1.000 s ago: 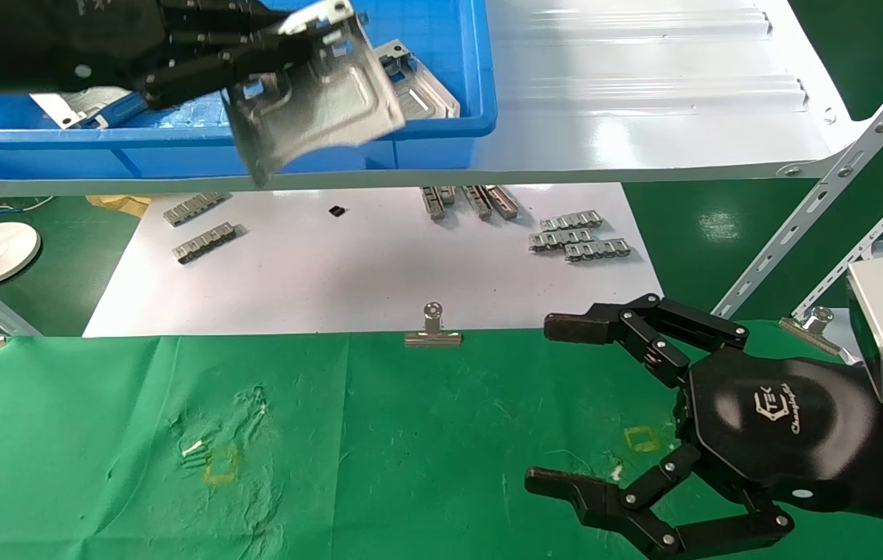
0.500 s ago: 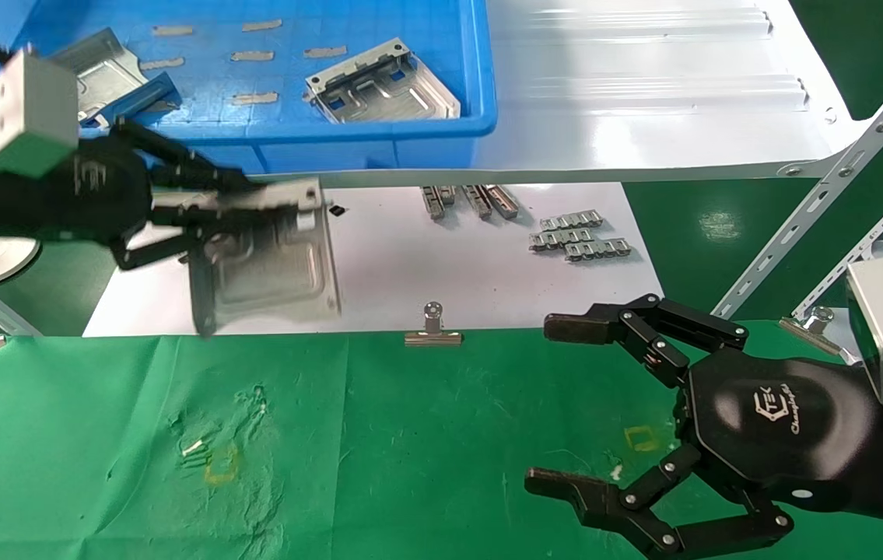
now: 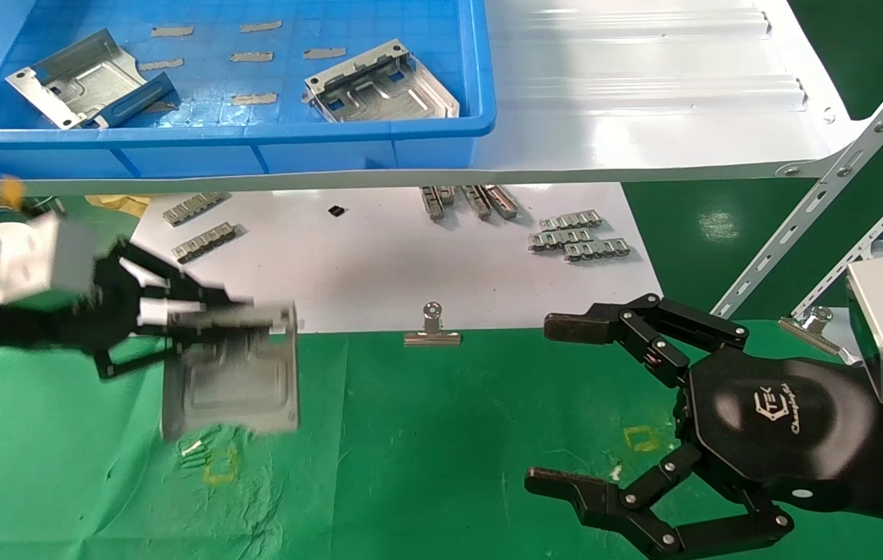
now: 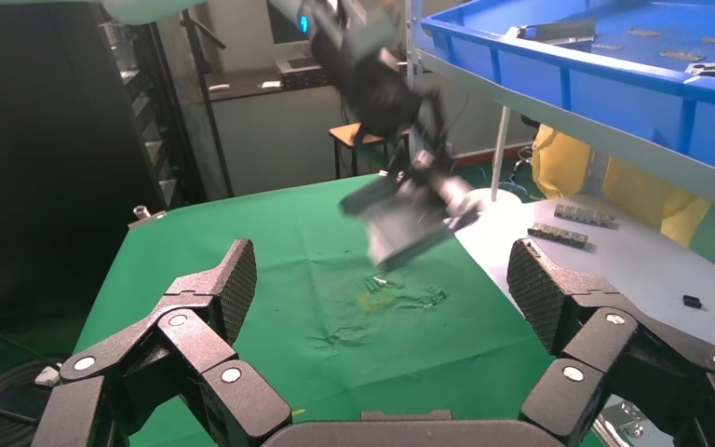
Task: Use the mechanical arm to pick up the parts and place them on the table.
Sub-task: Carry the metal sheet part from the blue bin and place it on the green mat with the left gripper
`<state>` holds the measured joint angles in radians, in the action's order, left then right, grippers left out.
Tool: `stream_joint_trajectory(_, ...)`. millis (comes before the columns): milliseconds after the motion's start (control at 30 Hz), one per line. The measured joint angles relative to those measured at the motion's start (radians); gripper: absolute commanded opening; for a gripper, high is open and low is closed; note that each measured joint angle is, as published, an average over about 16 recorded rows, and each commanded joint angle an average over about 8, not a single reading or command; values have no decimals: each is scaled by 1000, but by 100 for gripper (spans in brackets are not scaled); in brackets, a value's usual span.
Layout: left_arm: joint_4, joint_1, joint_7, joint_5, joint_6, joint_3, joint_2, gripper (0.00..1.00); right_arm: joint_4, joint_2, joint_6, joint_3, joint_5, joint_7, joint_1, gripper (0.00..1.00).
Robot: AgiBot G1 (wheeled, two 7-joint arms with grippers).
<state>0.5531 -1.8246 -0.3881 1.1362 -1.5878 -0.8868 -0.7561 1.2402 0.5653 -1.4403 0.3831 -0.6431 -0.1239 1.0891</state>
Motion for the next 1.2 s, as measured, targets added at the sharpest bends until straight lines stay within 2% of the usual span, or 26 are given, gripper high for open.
stream_joint_trajectory(333, -123, 49, -180, 55, 26, -107, -49, 2, 0, 0, 0, 0, 0, 0, 0, 100)
stream_joint_trajectory(367, -142, 53, -196, 56, 31, -112, -55, 8, 0, 0, 0, 0, 0, 0, 0, 100)
stream_joint_trajectory(567, -260, 72, -272, 60, 59, -126, -92, 81, 0, 0, 0, 0, 0, 0, 0, 100)
stream_joint_trajectory(600, -277, 74, -283, 61, 63, -126, -97, 92, 0, 0, 0, 0, 0, 0, 0, 100)
stream_joint_trajectory(633, -293, 75, -294, 61, 67, -126, -102, 99, 0, 0, 0, 0, 0, 0, 0, 100)
stream_joint_trajectory(967, -402, 60, -345, 41, 43, -116, -134, 100, 0, 0, 0, 0, 0, 0, 0, 100)
stream_joint_trajectory(1200, -400, 56, -292, -19, 4, -98, -123, 100, 0, 0, 0, 0, 0, 0, 0, 100)
